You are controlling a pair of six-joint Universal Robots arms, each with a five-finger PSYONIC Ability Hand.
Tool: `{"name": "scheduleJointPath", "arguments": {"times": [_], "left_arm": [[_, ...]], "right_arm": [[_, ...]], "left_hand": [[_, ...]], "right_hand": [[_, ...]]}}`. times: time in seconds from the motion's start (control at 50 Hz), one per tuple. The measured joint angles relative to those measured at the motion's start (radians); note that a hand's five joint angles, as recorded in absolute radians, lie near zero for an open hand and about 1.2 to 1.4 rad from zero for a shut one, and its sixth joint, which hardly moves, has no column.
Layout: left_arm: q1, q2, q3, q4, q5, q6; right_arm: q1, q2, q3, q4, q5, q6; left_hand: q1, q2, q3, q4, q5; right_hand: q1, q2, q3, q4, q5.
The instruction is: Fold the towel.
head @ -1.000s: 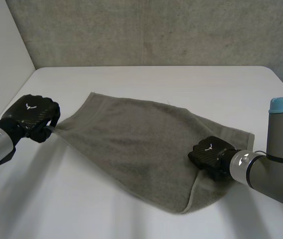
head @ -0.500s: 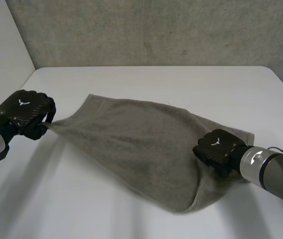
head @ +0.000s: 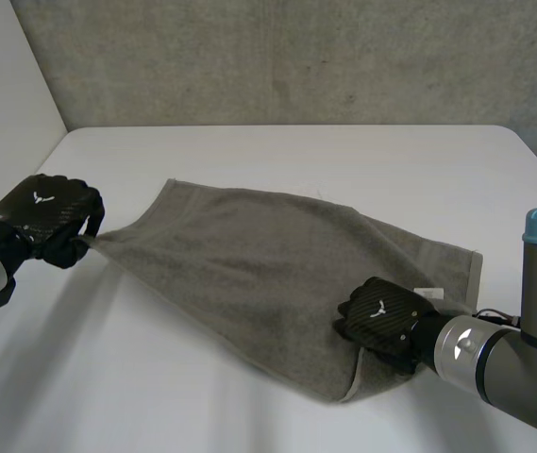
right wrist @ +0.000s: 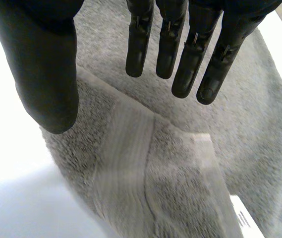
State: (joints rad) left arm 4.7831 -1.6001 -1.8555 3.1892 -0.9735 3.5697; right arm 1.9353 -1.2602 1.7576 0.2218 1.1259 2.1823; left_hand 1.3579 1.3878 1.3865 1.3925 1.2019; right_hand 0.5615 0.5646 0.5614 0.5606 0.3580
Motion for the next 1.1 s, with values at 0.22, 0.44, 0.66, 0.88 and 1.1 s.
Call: {"name": "scheduleJointPath", "arguments": {"times": [0.22, 0.44, 0.66, 0.88, 1.1], "left_arm": [[0.002, -0.002, 0.001, 0.001, 0.001, 0.000], [0.006, -0.005, 0.013, 0.003, 0.000, -0.003], [0.029, -0.014, 0.028, 0.005, -0.001, -0.004], [0.033, -0.013, 0.033, 0.001, -0.002, -0.005], [0.033, 0.019, 0.048, -0.012, -0.001, -0.052]], "right_arm": [[0.019, 0.009, 0.018, -0.024, -0.015, 0.002], [0.011, 0.051, 0.028, -0.032, -0.032, 0.000], [0.002, 0.066, 0.036, -0.021, -0.032, -0.013], [0.003, 0.016, -0.018, 0.016, -0.027, 0.001], [-0.038, -0.130, -0.121, 0.126, -0.047, 0.082]], "left_hand": [[0.000, 0.000, 0.000, 0.000, 0.000], [0.000, 0.000, 0.000, 0.000, 0.000], [0.000, 0.000, 0.000, 0.000, 0.000], [0.000, 0.000, 0.000, 0.000, -0.001], [0.000, 0.000, 0.000, 0.000, -0.001]], "right_hand": [[-0.025, -0.009, -0.016, -0.018, -0.017], [0.047, 0.040, 0.047, 0.046, 0.083], [0.376, 0.369, 0.374, 0.377, 0.407], [0.757, 0.742, 0.770, 0.775, 0.807], [0.758, 0.742, 0.774, 0.776, 0.807]]}}
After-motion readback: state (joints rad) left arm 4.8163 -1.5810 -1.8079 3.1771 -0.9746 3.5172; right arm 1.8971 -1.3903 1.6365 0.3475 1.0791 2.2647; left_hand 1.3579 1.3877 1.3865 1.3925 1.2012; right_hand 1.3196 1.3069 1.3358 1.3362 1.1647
